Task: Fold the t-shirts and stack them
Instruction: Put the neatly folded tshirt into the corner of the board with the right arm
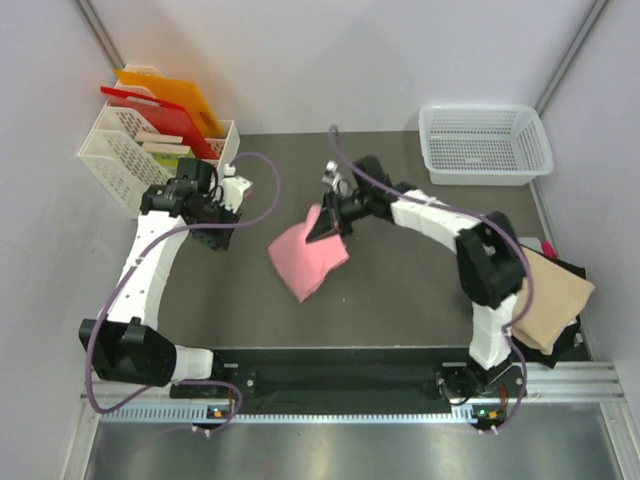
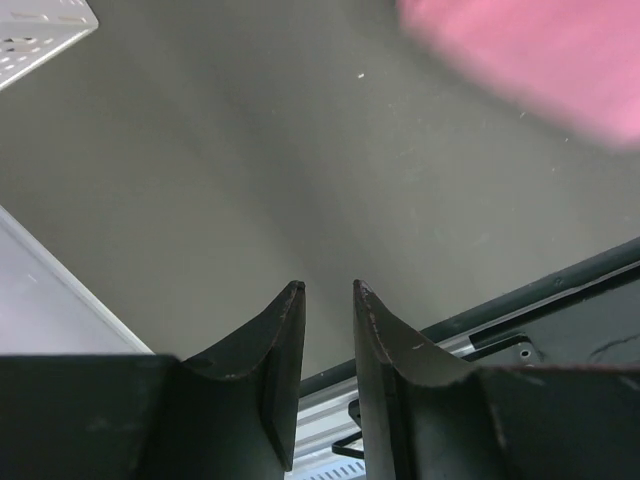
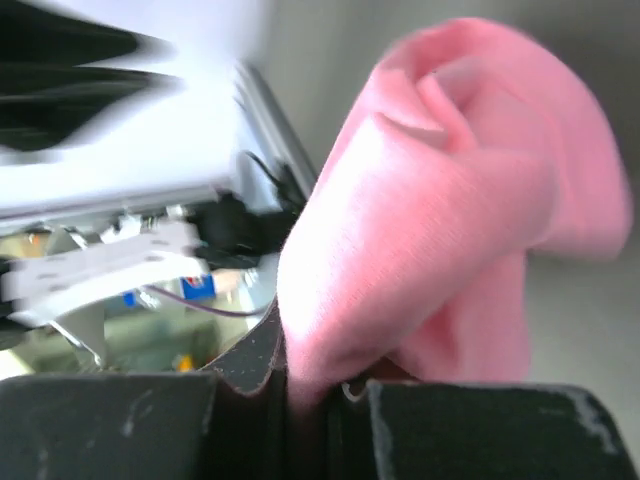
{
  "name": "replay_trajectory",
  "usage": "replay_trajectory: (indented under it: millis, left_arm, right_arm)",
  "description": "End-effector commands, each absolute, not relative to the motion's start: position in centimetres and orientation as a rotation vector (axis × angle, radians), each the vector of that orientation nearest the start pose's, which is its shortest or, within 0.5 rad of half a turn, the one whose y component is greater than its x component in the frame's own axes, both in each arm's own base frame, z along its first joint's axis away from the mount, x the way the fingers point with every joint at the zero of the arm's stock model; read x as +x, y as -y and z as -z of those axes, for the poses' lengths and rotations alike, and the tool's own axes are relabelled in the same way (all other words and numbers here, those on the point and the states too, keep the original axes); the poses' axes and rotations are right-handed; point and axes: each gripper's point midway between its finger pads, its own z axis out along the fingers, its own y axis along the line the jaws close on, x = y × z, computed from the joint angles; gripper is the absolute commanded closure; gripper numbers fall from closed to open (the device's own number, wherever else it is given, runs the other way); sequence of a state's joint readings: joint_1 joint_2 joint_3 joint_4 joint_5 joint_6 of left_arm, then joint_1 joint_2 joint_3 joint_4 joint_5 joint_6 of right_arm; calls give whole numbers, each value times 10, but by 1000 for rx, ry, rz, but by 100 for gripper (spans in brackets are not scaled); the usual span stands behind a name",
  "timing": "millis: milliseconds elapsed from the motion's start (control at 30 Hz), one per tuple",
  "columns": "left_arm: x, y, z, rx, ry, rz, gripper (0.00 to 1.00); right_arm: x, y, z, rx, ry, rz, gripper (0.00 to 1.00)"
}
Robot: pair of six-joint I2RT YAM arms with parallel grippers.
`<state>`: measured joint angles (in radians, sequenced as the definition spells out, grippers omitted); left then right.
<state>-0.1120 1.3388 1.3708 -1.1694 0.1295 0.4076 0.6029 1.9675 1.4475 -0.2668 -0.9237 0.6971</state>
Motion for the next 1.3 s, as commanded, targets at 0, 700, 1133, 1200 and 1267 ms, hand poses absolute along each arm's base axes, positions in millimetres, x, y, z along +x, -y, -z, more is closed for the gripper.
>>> replay_trajectory:
  millis: [0, 700, 1133, 1200, 1267]
  left_arm:
    - [275, 36, -196, 741, -2546, 87, 69]
    - [259, 33, -200, 786, -2510, 99, 68]
    - [246, 27, -195, 909, -2481, 75, 67]
    - [244, 25, -195, 919, -2476, 66, 67]
    - [243, 22, -194, 935, -2468, 53, 67]
  right_arm:
    - [315, -334, -285, -291, -2252, -1642, 100]
    - [228, -66, -277, 579, -2301, -819, 100]
    - [200, 5, -240, 917, -2279, -389, 100]
    - [209, 19, -246, 946, -2253, -343, 100]
    - [214, 32, -251, 977, -2237, -292, 100]
